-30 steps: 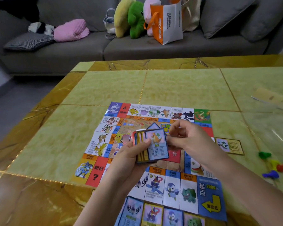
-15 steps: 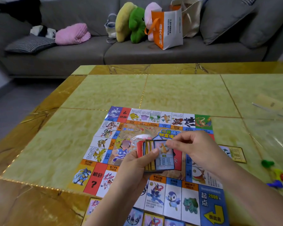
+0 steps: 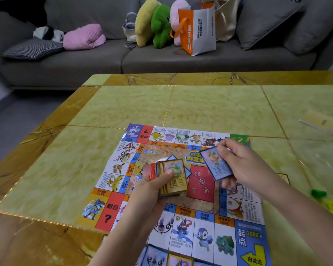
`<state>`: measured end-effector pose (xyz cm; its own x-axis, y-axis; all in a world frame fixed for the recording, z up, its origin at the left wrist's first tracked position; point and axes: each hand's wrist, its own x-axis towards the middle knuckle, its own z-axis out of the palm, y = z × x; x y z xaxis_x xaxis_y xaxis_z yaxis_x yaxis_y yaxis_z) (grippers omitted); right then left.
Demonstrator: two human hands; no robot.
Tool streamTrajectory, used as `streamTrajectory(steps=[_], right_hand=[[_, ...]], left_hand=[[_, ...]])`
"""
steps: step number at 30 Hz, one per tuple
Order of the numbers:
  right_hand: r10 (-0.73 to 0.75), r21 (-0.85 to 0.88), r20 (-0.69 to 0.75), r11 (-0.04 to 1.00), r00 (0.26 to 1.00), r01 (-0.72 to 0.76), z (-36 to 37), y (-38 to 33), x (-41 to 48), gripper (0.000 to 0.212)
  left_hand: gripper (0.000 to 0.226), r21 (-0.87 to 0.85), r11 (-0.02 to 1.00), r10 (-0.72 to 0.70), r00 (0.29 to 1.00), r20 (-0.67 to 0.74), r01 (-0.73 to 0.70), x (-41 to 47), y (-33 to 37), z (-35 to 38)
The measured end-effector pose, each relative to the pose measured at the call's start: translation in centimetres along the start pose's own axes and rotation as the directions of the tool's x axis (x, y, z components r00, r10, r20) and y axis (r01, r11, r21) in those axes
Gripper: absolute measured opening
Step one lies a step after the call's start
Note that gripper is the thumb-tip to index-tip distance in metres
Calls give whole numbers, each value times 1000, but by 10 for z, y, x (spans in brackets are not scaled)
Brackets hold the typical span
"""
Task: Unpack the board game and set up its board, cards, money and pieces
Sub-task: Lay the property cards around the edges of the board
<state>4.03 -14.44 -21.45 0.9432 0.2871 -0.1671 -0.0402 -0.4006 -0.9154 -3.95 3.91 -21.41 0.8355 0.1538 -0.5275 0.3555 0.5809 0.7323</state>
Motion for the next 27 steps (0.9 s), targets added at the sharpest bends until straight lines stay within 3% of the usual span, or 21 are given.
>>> streamTrajectory(steps=[5,8,12,17,27], right_hand=[[-53,-25,30,998,998,54,-14,3,20,7],[-81,-78,-69,994,994,76,-23,-3,43,20],[-96,-53,-161,995,982,88,-35,-18,90,5],[-88,-278,-54,958,995,70,-32,-16,160,14],[-112,-407,-2,908,994,102,-22,0,216,27]], left_hand=[[13,-50,998,43,998,-36,-45,7,4,-6],[30,-49,997,57,998,-35,-59,9,6,-7],[36,-66,996,52,997,-55,-55,12,7,-10],[35,-73,995,59,996,-74,-65,14,13,-13],[28,-118,991,57,994,-91,-68,17,19,-15]])
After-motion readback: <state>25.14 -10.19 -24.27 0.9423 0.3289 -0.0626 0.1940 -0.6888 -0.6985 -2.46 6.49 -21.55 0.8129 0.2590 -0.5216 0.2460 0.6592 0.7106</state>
